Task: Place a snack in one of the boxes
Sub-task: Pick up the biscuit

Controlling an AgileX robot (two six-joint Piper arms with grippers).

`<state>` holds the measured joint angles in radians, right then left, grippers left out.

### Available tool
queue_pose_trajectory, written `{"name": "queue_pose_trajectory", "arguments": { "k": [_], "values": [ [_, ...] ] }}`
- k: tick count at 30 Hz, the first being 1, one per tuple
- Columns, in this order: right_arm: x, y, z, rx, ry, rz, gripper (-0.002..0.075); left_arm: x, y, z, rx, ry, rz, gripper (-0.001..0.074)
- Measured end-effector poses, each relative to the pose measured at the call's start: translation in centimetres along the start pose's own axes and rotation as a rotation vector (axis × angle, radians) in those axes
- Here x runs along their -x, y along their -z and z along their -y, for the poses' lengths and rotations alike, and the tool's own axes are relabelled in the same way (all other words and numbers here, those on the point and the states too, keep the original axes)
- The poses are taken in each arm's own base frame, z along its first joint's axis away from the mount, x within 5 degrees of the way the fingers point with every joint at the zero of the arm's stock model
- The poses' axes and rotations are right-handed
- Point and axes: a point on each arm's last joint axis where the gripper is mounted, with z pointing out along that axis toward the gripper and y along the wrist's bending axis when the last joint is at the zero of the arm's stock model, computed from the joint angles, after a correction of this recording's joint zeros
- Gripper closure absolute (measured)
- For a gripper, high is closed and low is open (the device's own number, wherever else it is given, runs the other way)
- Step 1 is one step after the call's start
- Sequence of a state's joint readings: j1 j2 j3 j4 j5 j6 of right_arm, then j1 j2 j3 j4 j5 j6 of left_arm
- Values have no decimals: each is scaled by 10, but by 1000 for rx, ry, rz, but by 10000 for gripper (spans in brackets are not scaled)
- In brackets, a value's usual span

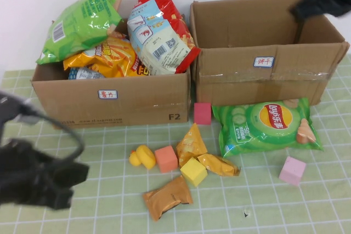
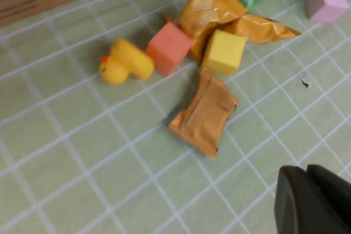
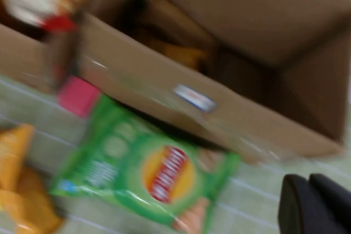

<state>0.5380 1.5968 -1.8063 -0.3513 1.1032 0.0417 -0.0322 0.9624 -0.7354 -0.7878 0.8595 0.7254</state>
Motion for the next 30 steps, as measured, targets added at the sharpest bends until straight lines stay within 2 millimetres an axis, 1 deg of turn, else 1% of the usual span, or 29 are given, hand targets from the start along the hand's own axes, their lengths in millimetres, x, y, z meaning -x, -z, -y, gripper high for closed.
{"name": "queue_pose_trajectory", "arguments": {
  "k": [3, 5, 6, 8, 9, 10, 12, 13, 15, 18, 21, 23, 24, 26, 30],
  "values": [
    [-27, 6, 8, -53, -30, 4, 716, 15, -21, -5, -33, -40, -42, 737],
    [-48, 6, 7, -64, -50, -7, 716, 20, -39, -3, -45, -88, -90, 737],
    [-57, 10, 7, -63, -61, -4, 716, 21, -50, -2, -51, -117, -125, 737],
    [-77, 10, 4, -56, -87, -10, 716, 19, -73, 2, -62, -169, -205, 737],
    [-91, 8, 2, -53, -97, -23, 716, 18, -85, 5, -68, -197, -249, 737],
    [-99, 10, 1, -48, -115, -15, 716, 16, -97, 7, -72, -222, -295, 736],
    [-121, 10, -2, -40, -143, -24, 716, 13, -118, 11, -76, -274, -371, 715],
    [-130, 10, -3, -38, -157, -28, 717, 12, -127, 15, -82, -299, -396, 693],
    [-152, 12, -5, -35, -187, -41, 717, 10, -147, 18, -86, -336, -444, 600],
    [-183, 15, -8, -34, -228, -63, 717, 8, -171, 22, -94, -368, -485, 388],
    [-208, 23, -8, -36, -290, -54, 717, 7, -195, 22, -83, -399, -515, 213],
    [-225, 29, -8, -36, -330, -38, 717, 9, -208, 19, -60, -408, -527, 161],
    [-232, 31, -8, -36, -346, -34, 717, 10, -214, 18, -48, -401, -534, 147],
    [-245, 38, -7, -38, -382, -15, 717, 12, -225, 14, -28, -395, -540, 134],
    [-264, 53, -3, -48, -439, 13, 717, 12, -247, 8, -14, -403, -565, 127]
  ]
}}
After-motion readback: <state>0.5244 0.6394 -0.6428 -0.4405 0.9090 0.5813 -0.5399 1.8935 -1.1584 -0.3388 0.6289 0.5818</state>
